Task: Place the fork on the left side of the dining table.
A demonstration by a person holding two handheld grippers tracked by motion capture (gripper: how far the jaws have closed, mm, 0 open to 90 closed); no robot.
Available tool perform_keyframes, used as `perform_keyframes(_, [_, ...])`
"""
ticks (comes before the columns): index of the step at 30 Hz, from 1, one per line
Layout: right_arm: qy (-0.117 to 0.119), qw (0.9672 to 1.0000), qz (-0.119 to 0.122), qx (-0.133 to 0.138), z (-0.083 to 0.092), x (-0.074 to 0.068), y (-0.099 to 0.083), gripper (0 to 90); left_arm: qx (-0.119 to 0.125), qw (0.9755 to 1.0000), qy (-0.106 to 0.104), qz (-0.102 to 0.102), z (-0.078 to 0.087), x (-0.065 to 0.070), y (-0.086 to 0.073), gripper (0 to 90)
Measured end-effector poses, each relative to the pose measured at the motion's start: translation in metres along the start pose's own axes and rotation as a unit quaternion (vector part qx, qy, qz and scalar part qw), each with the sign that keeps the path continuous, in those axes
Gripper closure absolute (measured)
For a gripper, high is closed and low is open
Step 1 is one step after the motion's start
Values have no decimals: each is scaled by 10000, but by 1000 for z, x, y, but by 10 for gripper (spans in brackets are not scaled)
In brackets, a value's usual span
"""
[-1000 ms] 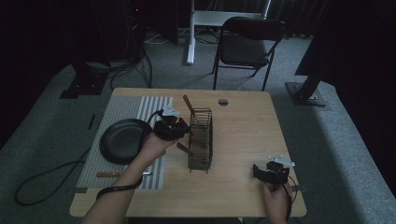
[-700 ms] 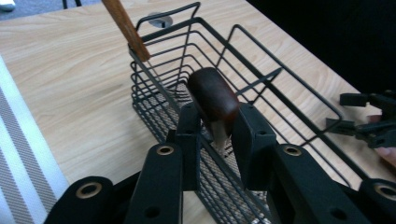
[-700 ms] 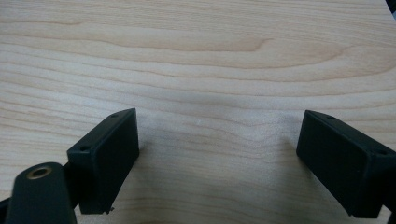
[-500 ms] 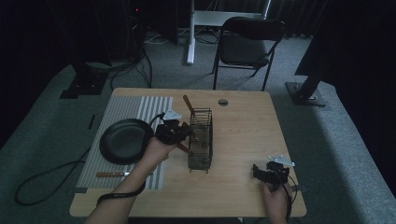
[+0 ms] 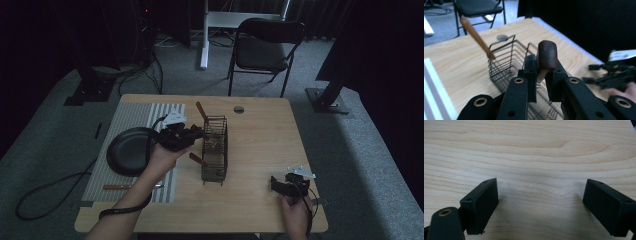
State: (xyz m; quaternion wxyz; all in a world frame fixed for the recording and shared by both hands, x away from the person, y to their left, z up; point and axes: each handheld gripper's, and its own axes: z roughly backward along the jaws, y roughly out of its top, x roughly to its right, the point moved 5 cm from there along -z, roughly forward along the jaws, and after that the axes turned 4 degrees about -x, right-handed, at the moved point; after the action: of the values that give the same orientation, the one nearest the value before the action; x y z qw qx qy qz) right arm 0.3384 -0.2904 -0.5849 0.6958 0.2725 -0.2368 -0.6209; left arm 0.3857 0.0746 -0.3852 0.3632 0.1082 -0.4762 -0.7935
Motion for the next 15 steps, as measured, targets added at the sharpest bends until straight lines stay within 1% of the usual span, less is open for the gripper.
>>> perform_keyframes(1, [0, 10000, 0, 0, 0, 0, 0, 125, 0, 10000, 0, 0, 0, 0, 0, 803])
perform_keyframes(2, [0, 10000, 0, -1, 0, 0, 0, 124, 76, 9999, 2, -65, 8, 3, 7, 803])
perform_keyframes(3, [0, 10000, 0, -1, 0, 0, 0, 124, 76, 9999, 2, -65, 8, 3, 7, 803])
perform_keyframes(4, [1, 10000, 5, -8, 0, 0, 0, 125, 173, 9998, 30, -113, 17, 5, 13, 803])
perform_keyframes(5, [1, 10000, 4, -8, 0, 0, 0, 124, 173, 9998, 30, -113, 17, 5, 13, 803])
perform_keyframes(6, [1, 10000, 4, -8, 0, 0, 0, 125, 301, 9994, 63, -148, 28, 6, 20, 802])
perform_keyframes(7, [1, 10000, 5, -8, 0, 0, 0, 124, 301, 9994, 63, -148, 28, 6, 20, 802])
perform_keyframes(8, [2, 10000, 5, -8, 0, 0, 0, 125, 443, 9989, 93, -111, 39, 6, 28, 802])
perform_keyframes(10, [1, 10000, 6, -7, 0, 0, 0, 125, 547, 9983, 152, -133, 49, 5, 34, 802])
perform_keyframes(11, [1, 10000, 6, -7, 0, 0, 0, 125, 547, 9983, 152, -133, 49, 5, 34, 802])
perform_keyframes(12, [1, 10000, 5, -8, 0, 0, 0, 125, 634, 9977, 196, -163, 59, 3, 39, 803])
perform_keyframes(13, [1, 10000, 5, -8, 0, 0, 0, 125, 634, 9977, 196, -163, 59, 3, 39, 803])
perform_keyframes(14, [1, 10000, 7, -8, 0, 0, 0, 125, 731, 9971, 143, -130, 70, 1, 43, 803])
perform_keyframes(15, [1, 10000, 9, -9, 0, 0, 0, 124, 792, 9966, 172, -122, 76, -1, 45, 803])
